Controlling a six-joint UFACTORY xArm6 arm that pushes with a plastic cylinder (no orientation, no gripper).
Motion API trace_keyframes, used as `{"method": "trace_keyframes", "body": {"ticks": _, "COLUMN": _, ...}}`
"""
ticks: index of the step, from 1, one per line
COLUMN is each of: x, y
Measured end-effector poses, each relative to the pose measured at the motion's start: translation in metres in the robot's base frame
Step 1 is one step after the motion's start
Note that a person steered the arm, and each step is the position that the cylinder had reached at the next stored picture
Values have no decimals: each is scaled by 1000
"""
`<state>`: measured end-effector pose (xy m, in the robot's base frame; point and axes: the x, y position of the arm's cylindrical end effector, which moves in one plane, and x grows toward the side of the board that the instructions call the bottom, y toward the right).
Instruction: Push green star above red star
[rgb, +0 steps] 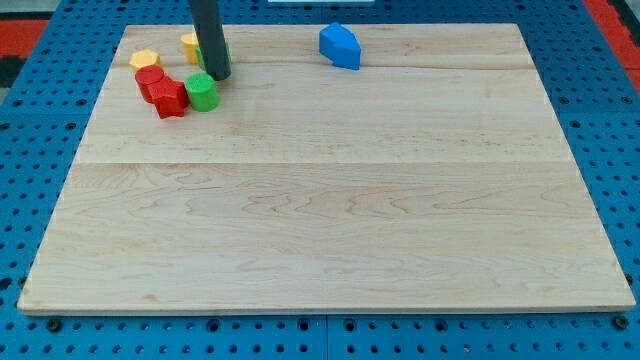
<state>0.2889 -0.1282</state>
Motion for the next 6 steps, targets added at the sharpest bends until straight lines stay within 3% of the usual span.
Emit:
{"method": "trace_keyframes", "body": {"ticks": 1, "x": -8, "y": 32}}
{"method": "trace_keyframes", "body": {"ticks": 2, "x": -48, "y": -3}}
{"method": "trace_keyframes", "body": {"ticks": 3, "x": -27, "y": -36}}
{"method": "trace_keyframes", "body": {"ticks": 4, "x": -24, "y": -30}}
{"method": "trace_keyframes", "body": {"ticks": 5, "x": -85, "y": -30}}
{"method": "trace_keyframes", "body": {"ticks": 6, "x": -96, "y": -69}}
